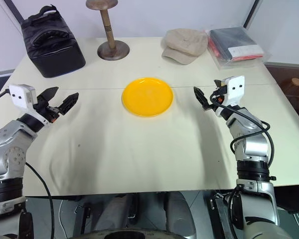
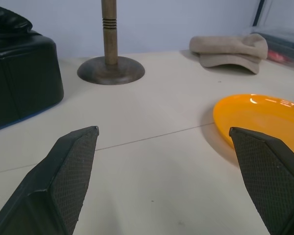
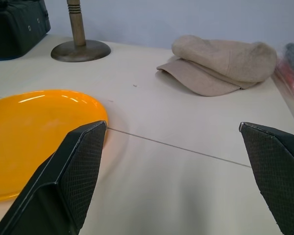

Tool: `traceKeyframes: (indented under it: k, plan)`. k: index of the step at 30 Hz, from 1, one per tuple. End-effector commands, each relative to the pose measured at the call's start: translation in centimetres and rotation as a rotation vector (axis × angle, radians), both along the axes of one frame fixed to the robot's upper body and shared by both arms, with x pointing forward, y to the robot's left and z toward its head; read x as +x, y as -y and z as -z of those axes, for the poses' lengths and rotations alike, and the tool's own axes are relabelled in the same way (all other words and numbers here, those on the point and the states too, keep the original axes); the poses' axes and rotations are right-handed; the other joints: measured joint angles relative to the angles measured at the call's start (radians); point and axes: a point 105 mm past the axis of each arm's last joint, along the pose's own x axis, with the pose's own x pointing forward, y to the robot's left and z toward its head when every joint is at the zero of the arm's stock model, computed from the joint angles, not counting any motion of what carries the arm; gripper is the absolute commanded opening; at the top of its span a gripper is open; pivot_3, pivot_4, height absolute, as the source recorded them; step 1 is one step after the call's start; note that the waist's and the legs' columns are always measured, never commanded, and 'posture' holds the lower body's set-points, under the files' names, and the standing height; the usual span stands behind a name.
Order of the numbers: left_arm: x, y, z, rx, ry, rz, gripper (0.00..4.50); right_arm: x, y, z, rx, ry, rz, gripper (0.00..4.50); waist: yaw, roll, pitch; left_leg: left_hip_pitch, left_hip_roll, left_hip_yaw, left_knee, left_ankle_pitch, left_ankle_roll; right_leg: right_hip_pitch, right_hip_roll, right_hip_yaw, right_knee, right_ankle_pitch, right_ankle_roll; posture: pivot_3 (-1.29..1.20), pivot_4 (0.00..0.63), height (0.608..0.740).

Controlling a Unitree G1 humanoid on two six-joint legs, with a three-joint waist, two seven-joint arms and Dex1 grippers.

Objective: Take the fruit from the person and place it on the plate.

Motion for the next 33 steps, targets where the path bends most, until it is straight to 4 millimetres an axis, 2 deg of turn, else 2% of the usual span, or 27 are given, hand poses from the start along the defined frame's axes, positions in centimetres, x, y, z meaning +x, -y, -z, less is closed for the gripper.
traceKeyframes:
  k: [1, 33]
  plan:
    - [-0.2, 0.11, -1.66, 0.002, 0.065, 0.011, 4.5, 0.07, 0.04, -1.47, 0.006, 0.057, 0.006, 4.44, 0.0, 0.0, 0.0, 0.0, 0.0, 0.0, 0.0, 0.0, 0.0, 0.0, 0.0, 0.0, 0.0, 0.0, 0.0, 0.0, 0.15, 0.74]
    - [-0.35, -0.59, -1.57, 0.015, 0.065, -0.022, 4.5, 0.22, -0.02, -1.52, 0.002, 0.058, 0.003, 4.44, 0.0, 0.0, 0.0, 0.0, 0.0, 0.0, 0.0, 0.0, 0.0, 0.0, 0.0, 0.0, 0.0, 0.0, 0.0, 0.0, 0.15, 0.74]
